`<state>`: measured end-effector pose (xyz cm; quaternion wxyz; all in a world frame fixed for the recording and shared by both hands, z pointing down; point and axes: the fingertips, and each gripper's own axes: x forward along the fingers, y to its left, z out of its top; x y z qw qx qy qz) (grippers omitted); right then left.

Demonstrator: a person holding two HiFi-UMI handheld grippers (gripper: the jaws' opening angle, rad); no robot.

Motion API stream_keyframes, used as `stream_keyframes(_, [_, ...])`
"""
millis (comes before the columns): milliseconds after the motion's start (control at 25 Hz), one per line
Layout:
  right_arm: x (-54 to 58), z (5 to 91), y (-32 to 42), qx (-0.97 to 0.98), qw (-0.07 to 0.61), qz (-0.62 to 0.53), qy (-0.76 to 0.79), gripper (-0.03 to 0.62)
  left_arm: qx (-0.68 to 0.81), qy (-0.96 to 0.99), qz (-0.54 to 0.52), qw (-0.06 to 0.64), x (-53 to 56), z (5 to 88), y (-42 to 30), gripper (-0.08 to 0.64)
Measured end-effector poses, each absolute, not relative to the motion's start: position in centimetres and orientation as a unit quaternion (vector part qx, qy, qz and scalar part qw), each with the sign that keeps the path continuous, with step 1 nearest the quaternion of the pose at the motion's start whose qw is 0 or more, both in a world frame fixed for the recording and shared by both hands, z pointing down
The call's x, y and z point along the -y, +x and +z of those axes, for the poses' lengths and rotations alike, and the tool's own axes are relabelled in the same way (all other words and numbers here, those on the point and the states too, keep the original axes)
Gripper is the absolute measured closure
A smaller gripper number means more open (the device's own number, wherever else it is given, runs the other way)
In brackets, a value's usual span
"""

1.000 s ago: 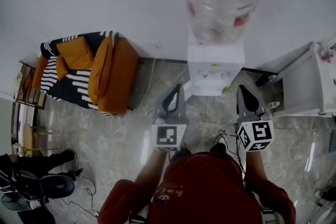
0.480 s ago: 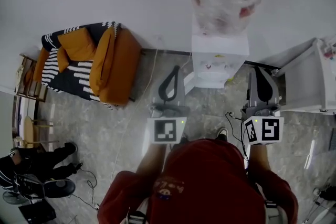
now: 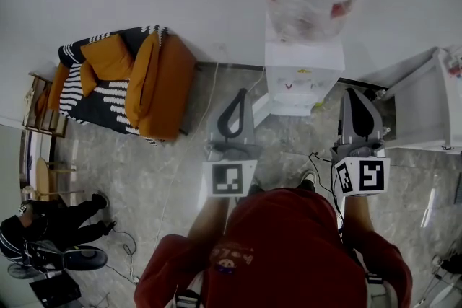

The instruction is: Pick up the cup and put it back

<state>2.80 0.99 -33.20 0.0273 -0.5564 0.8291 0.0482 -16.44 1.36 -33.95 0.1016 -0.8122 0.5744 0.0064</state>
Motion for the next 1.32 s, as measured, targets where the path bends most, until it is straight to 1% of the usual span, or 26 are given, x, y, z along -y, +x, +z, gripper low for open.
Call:
stream_keyframes(160, [-1.0,-33.1,3.1,-0.828,0.025,0.049,-0.558,0.591,-0.571,-0.813,0.006,0.113,-1.4,-34.1,-16.2,0.561])
stream_keyframes(240, [-1.2,-33.0,3.1,-0.829,0.023,0.05,-0.557,0.591,-0.572,-0.814,0.008,0.103,-1.6,-33.9,-16.2,0.561])
stream_keyframes(440, [-1.1,-32.3,2.8,-0.83,-0.001,0.044,-0.557,0.591,-0.569,-0.816,0.0,0.103,-1.8,-33.7,-16.0,0.561])
stream_keyframes(760, [-1.2,-32.1,2.9,-0.831,-0.004,0.042,-0.554,0.591,-0.571,-0.816,0.002,0.085,-1.8,-33.3,-15.6,0.561])
stream_keyframes(960, [-1.3,-32.0,3.1,-0.836,-0.006,0.043,-0.547,0.591,-0.569,-0.817,-0.003,0.094,-1.8,-33.3,-15.1,0.561])
stream_keyframes(1320, [-1.2,-31.3,4.0,-0.839,-0.006,0.037,-0.543,0.591,-0.572,-0.816,-0.007,0.086,-1.9,-32.7,-13.8,0.561])
